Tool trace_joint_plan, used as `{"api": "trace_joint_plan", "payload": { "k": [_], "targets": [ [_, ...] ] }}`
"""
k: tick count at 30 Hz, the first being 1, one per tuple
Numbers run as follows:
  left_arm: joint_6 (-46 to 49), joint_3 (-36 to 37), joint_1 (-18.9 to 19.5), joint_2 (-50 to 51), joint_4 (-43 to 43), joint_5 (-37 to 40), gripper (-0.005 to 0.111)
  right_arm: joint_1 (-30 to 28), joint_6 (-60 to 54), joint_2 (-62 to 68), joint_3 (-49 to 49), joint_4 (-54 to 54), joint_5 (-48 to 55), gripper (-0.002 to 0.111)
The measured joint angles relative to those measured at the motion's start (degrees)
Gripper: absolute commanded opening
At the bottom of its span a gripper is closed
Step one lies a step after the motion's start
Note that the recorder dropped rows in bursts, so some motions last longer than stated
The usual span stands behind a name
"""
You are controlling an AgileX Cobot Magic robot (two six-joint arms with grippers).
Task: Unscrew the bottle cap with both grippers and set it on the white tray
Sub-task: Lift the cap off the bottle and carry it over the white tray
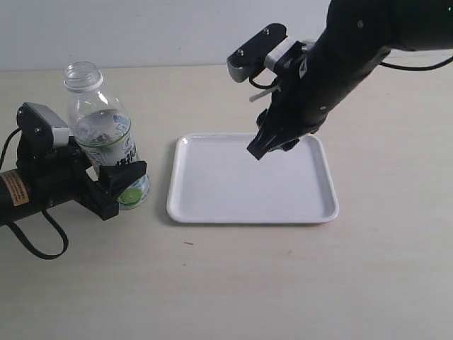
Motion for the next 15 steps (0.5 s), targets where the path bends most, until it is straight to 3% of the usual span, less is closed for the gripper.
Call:
{"api": "trace_joint_plan", "payload": {
  "k": [15],
  "targets": [
    [0.00,0.00,0.00,0.00,0.00,0.00,0.000,0.00,0.40,8.25,5.19,1.44,-13.06,0.000]
  ]
}}
